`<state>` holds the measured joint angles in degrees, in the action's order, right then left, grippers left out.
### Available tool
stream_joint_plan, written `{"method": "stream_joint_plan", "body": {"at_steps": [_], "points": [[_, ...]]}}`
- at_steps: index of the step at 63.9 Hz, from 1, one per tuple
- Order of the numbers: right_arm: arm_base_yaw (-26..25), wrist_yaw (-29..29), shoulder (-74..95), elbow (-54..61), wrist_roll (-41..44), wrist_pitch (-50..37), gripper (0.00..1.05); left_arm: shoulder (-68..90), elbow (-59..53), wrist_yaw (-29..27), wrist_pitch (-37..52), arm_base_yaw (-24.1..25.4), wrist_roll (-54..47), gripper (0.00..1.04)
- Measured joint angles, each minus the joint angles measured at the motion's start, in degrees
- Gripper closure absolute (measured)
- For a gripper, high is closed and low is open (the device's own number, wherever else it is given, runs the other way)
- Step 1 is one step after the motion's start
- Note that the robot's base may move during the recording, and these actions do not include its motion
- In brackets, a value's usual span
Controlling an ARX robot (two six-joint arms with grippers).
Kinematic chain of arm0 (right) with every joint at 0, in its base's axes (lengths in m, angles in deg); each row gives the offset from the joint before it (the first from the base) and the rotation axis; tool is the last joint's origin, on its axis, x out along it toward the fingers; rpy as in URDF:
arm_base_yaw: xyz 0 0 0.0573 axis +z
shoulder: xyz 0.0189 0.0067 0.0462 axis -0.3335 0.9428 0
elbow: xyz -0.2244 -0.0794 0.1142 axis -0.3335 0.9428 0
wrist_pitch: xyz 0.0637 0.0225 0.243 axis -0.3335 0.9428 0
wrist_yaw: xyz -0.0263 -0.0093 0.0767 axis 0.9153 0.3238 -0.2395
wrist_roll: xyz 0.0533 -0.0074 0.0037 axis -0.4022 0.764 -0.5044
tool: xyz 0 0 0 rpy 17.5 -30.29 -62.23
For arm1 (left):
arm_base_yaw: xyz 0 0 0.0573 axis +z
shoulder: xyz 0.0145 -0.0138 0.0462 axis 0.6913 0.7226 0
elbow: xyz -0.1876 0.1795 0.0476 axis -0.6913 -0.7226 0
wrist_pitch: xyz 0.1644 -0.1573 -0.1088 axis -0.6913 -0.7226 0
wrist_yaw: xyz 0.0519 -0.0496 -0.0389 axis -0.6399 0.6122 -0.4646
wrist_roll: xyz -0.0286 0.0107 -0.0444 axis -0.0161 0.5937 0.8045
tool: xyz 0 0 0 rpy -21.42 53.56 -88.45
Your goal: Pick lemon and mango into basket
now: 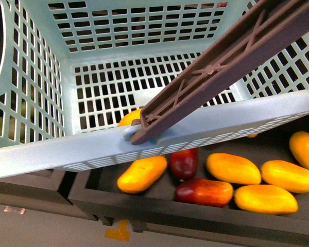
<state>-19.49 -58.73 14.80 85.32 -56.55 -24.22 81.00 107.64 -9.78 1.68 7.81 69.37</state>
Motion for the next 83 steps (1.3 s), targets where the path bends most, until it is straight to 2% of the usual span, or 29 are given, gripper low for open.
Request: {"method": "stream_joint_plan", "body": {"at_steps": [53,55,56,59,60,63,67,70,73,78,83], "points": [[0.0,-0.1,0.0,0.0,0.0,0.0,0.09,-0.1,0.0,-1.3,0.0,0.6,-0.8,1.00],[0.6,2.4,0.5,-0.6,-1.7,2.3,0.09,-0.1,0.0,-1.0,0.0,0.5,-0.7,1.00],[1.3,6.9,1.1,-2.4,-3.6,7.8,0.09,-0.1,0.0,-0.8,0.0,0.5,-0.5,1.00],[1.4,15.3,3.8,-7.6,-9.9,20.6,0.09,-0.1,-0.1,-0.3,0.0,0.5,-0.3,1.00],[0.5,19.2,5.5,-10.3,-13.9,26.8,0.09,-0.1,-0.1,-0.3,0.0,0.5,-0.2,1.00],[-2.2,22.4,9.4,-14.8,-20.0,36.3,0.09,-0.1,-0.1,-0.2,0.0,0.3,0.0,1.00],[-7.2,20.9,14.0,-18.2,-24.6,41.6,0.09,-0.2,-0.1,0.1,0.0,0.0,-0.2,1.00],[-12.4,17.7,19.2,-20.4,-26.1,39.7,0.09,-0.2,-0.1,0.2,0.0,0.0,-0.2,1.00],[-19.5,13.3,27.4,-24.1,-26.6,33.8,0.09,-0.2,-0.1,0.3,0.0,0.0,0.2,1.00],[-24.6,9.9,36.3,-28.2,-26.0,28.8,0.09,-0.2,-0.1,0.1,0.0,-0.1,0.1,1.00],[-26.8,7.6,45.1,-31.3,-24.5,25.2,0.09,-0.2,-0.1,-0.2,0.0,0.0,0.1,1.00]]}}
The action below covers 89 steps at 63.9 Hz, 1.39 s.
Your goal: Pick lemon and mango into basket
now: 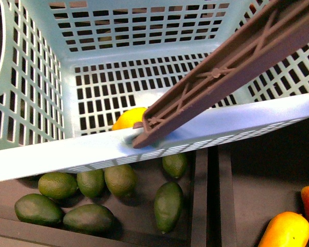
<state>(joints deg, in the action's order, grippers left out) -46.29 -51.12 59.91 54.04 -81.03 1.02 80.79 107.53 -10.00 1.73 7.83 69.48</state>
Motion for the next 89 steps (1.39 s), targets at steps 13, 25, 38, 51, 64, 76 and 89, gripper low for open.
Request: {"method": "stream_joint_plan", "body": {"at_steps": [13,25,38,51,64,76,89], "points": [[0.1,-2.8,20.2,-5.6,1.3,-4.7,0.09,0.0,0.0,-0.2,0.0,0.1,-0.2,1.00],[2.8,-3.6,33.8,-11.4,1.1,-6.3,0.09,0.0,0.0,0.2,0.0,0.0,-0.2,1.00],[3.3,-3.7,41.3,-16.3,0.7,-6.0,0.09,0.0,0.0,0.1,0.0,0.1,-0.2,1.00],[3.9,-3.4,46.0,-19.4,0.9,-5.8,0.09,0.0,0.0,-0.1,0.0,0.1,-0.2,1.00],[5.7,-1.2,51.0,-22.3,1.4,-5.1,0.09,0.0,0.0,0.1,0.0,0.0,-0.2,1.00],[6.2,0.5,54.2,-24.1,1.2,-4.7,0.09,0.0,0.0,0.1,0.0,0.0,-0.2,1.00],[6.3,1.0,54.3,-25.1,0.4,-4.7,0.35,0.0,0.0,0.1,0.0,0.0,-0.2,1.00]]}}
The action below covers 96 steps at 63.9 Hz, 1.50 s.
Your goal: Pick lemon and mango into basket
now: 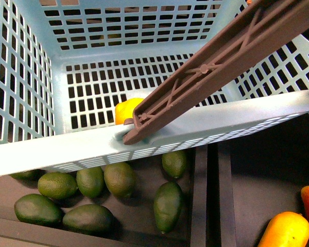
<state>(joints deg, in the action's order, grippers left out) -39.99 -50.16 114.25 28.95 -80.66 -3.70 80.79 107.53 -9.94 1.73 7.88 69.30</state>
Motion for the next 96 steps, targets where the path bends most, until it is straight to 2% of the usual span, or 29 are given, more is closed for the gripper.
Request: {"method": "stream_joint_plan", "body": {"at_steps": [6,11,21,31,42,52,59,63,70,81,96], "points": [[0.0,-1.2,-1.1,0.9,0.2,-0.7,0.48,0.0,0.0,0.0,0.0,0.0,0.0,1.00],[0.0,-2.2,-2.8,2.4,1.1,-1.5,0.52,0.0,0.0,0.0,0.0,0.0,0.0,1.00],[-0.5,-4.3,-10.3,7.9,4.8,-3.4,0.54,0.0,0.0,0.0,0.0,0.0,0.0,1.00],[-1.0,-9.6,-26.9,18.2,11.2,-3.5,0.54,0.0,0.0,-0.1,0.0,0.0,0.0,1.00],[-0.8,-14.8,-46.4,24.5,14.6,3.0,0.54,0.0,0.0,0.0,0.0,0.0,0.0,1.00],[1.1,-17.5,-62.0,25.0,15.8,10.5,0.54,0.0,0.0,0.0,0.0,0.0,0.0,1.00],[4.7,-18.2,-72.3,24.0,15.9,15.6,0.54,0.0,0.0,0.0,0.0,0.0,0.0,1.00],[7.4,-16.7,-75.9,23.2,15.6,17.2,0.54,0.0,0.0,0.0,0.0,0.0,0.0,1.00],[15.0,-13.9,-80.0,21.1,14.1,18.3,0.54,0.0,0.0,0.0,0.0,0.0,0.0,1.00],[28.1,-9.1,-76.9,16.3,11.5,15.9,0.54,0.0,0.0,0.0,0.0,0.0,0.0,1.00],[37.0,-5.2,-68.8,10.9,10.5,12.7,0.54,0.0,0.0,0.0,0.0,0.0,0.0,1.00]]}}
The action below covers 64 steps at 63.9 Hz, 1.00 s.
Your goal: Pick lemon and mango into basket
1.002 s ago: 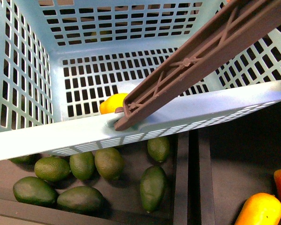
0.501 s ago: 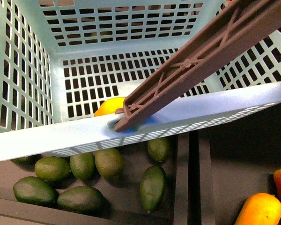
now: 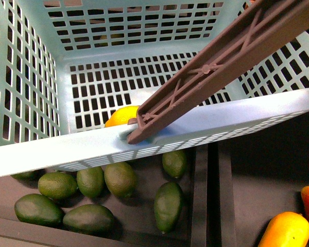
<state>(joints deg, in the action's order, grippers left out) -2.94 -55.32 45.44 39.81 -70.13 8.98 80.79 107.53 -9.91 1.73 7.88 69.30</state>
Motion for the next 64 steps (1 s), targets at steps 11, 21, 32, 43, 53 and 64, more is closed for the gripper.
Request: {"method": "stream_joint_plan", "body": {"at_steps": [11,21,32,43,53,64], "points": [[3.5,1.7,4.3,-1.7,-0.3,-0.5,0.54,0.0,0.0,0.0,0.0,0.0,0.0,1.00],[4.9,2.9,6.1,-1.9,-1.2,-0.3,0.45,0.0,0.0,-0.2,0.0,0.0,0.0,1.00],[5.1,4.2,5.5,-1.9,-3.4,-0.3,0.21,0.0,0.0,0.0,0.0,0.0,0.0,1.00],[3.7,7.4,0.4,-0.8,-5.2,1.1,0.09,0.1,-0.2,-0.2,0.0,0.0,0.0,1.00],[-0.1,14.5,-7.9,2.3,-7.0,5.7,0.09,0.1,-0.2,-0.2,0.0,0.0,-0.1,1.00],[-2.6,17.6,-12.7,4.1,-8.1,8.4,0.09,0.1,-0.2,-0.3,0.0,0.0,-0.1,1.00]]}}
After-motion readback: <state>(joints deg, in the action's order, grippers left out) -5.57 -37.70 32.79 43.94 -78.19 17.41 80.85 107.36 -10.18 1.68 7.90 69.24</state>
